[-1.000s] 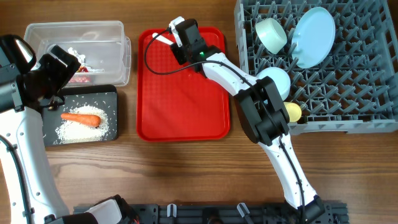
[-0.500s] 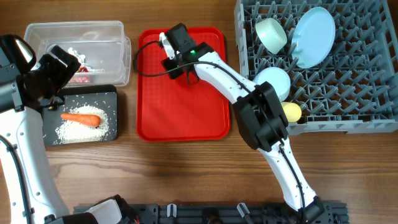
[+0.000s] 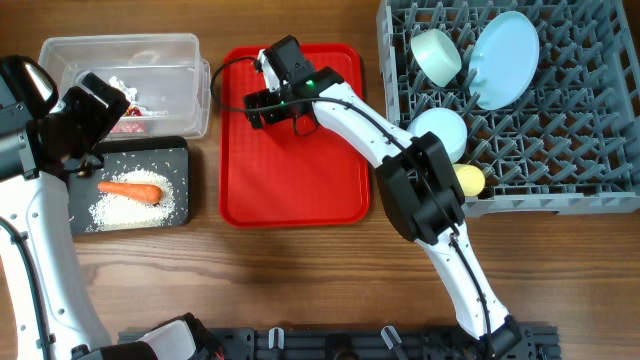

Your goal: Sort waste into correct bins and load items into the dishwasher rack

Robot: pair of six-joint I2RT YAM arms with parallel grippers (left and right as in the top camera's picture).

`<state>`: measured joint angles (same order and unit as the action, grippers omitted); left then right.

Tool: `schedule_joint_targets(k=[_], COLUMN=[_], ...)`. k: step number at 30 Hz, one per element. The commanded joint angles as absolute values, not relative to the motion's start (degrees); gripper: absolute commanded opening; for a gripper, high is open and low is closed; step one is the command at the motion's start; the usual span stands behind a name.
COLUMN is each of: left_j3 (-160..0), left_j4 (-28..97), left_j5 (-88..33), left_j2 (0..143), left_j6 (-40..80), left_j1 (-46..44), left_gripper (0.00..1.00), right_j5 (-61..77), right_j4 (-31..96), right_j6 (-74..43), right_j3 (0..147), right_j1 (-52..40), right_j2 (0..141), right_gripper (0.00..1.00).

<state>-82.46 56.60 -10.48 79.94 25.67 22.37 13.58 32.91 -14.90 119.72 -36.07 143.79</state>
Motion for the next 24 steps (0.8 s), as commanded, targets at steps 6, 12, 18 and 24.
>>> schedule_joint_targets(k=[6,12,18,24], left_j3=[-82.52,-82.52,-82.52,-82.52], left_j4=[56.45,56.45,56.45,56.45], left_j5=[-10.37,-10.37,-10.37,-10.37], left_j2=[80.27,80.27,80.27,80.27], left_j6=[25.98,25.98,25.98,25.96], left_j1=[22.74,22.74,22.74,22.74], left_gripper=[1.0,1.0,1.0,1.0], right_j5=[2.87,1.72,6.02,6.09], right_j4=[33.47,32.18,29.32,29.63], right_j6=[-28.62,-28.4,-25.47,-25.78], right_j3=[118.48,118.48,118.48,118.43], right_j1=[-35.14,-35.68,-36.23,-36.95], right_j2=[144.14,145.27,146.15,147.44], right_gripper=[0.7,0.54,0.51,0.45])
